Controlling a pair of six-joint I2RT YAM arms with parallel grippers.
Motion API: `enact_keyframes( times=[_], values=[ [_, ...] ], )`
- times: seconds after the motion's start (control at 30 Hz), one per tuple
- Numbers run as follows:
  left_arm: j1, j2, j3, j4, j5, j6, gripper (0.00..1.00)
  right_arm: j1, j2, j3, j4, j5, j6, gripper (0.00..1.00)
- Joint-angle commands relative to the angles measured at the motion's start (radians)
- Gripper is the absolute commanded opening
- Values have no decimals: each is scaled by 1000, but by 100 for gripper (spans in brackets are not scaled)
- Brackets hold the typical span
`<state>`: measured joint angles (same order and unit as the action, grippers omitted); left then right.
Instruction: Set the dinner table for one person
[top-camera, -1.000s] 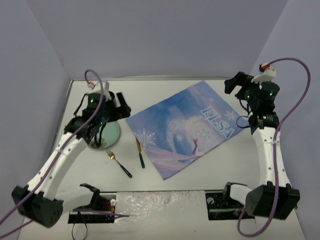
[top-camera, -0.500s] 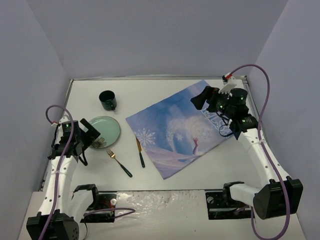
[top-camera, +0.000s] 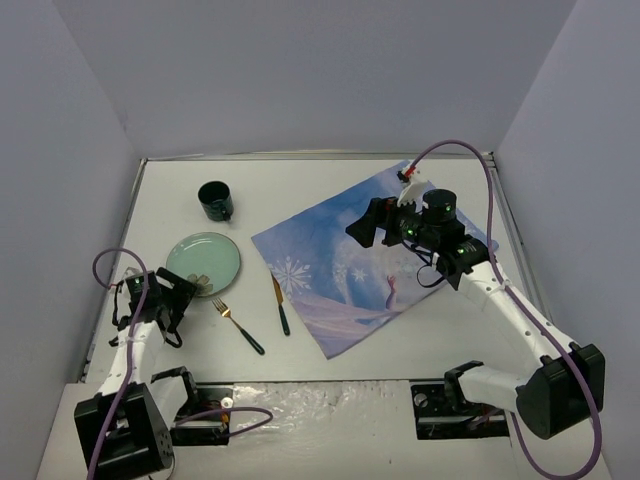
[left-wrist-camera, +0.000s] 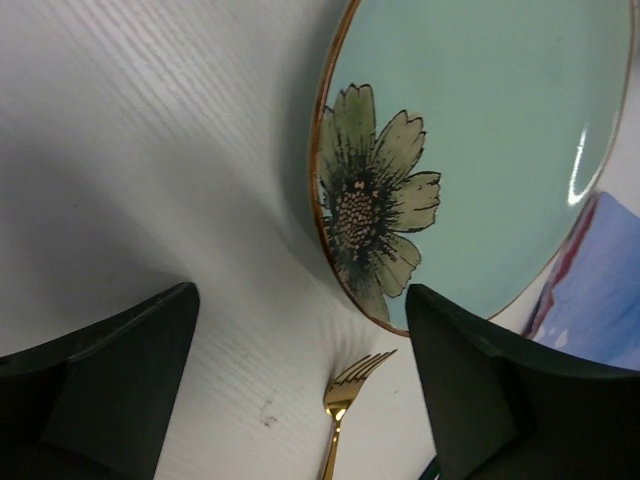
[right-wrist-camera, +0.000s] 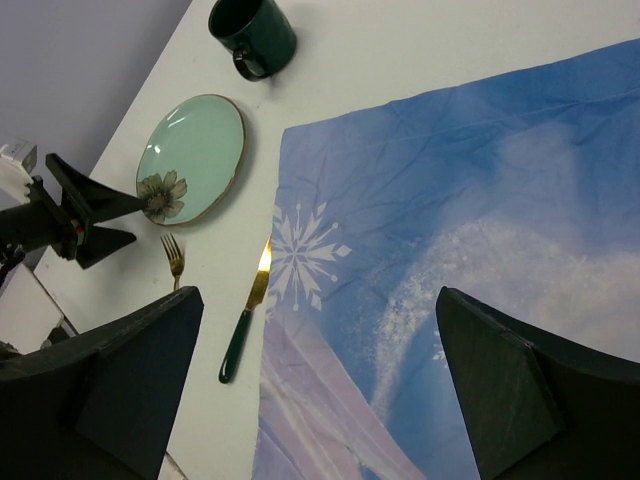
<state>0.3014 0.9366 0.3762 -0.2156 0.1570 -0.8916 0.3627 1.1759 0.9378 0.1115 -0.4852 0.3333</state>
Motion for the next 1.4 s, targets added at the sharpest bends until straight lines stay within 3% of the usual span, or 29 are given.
enact_keyframes(
  times=[0.0,0.3,0.53,0.7,0.77,1.03,1.37],
  values=[
    [19,35,-28,305,96,-49,74,26,-30,1,70,-29,-31,100],
    [23,199,-69,440,107,-74,59,38,-31,0,71,-35,-46,100],
    [42,283,-132,546,84,-123,39,46,-28,-1,71,-50,-73,100],
    [51,270,-140,541,70,-142,8,47,-32,-8,71,-50,-78,100],
    [57,232,-141,519,63,-143,1,47,-32,-8,70,-51,-79,100],
    [85,21,-99,405,116,-169,0,47,-31,-5,70,-55,-82,100],
    [83,-28,-7,540,314,-298,0,66,5,16,69,-80,-66,100]
  ],
)
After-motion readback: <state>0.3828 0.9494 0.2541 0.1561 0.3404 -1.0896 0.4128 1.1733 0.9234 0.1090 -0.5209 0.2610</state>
